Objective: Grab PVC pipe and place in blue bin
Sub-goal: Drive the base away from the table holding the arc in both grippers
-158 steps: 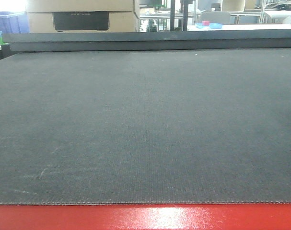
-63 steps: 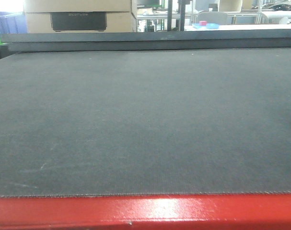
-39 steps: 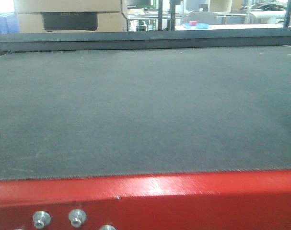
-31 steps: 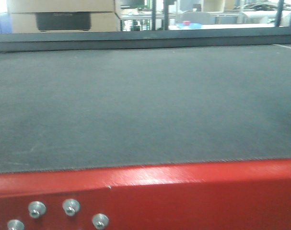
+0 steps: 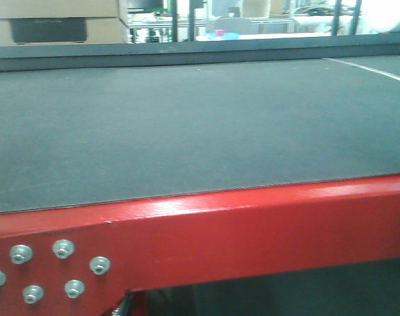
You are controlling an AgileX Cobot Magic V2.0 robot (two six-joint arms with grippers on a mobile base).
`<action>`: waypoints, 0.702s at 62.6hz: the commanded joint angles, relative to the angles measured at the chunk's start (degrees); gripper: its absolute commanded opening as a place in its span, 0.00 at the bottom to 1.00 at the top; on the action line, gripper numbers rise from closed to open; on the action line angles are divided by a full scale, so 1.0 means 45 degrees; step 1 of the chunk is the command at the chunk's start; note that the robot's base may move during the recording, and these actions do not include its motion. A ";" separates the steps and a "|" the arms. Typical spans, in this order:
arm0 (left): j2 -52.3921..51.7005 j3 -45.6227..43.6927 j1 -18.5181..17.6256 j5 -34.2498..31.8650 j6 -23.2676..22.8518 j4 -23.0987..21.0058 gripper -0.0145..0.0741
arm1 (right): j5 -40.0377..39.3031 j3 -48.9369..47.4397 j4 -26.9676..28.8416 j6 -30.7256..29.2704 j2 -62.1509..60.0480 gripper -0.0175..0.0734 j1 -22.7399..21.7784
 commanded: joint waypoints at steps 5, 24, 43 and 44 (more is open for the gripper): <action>-0.0075 -0.0025 -0.0010 -0.0314 -0.0028 -0.0031 0.04 | -0.0377 -0.0003 -0.0149 -0.0061 -0.0054 0.01 0.0037; -0.0085 -0.0025 -0.0010 -0.0324 -0.0028 -0.0031 0.04 | -0.0377 -0.0003 -0.0149 -0.0061 -0.0054 0.01 0.0037; -0.0085 -0.0025 -0.0010 -0.0324 -0.0028 -0.0031 0.04 | -0.0377 -0.0003 -0.0149 -0.0061 -0.0054 0.01 0.0037; -0.0085 -0.0025 -0.0010 -0.0324 -0.0028 -0.0031 0.04 | -0.0377 -0.0003 -0.0149 -0.0061 -0.0054 0.01 0.0037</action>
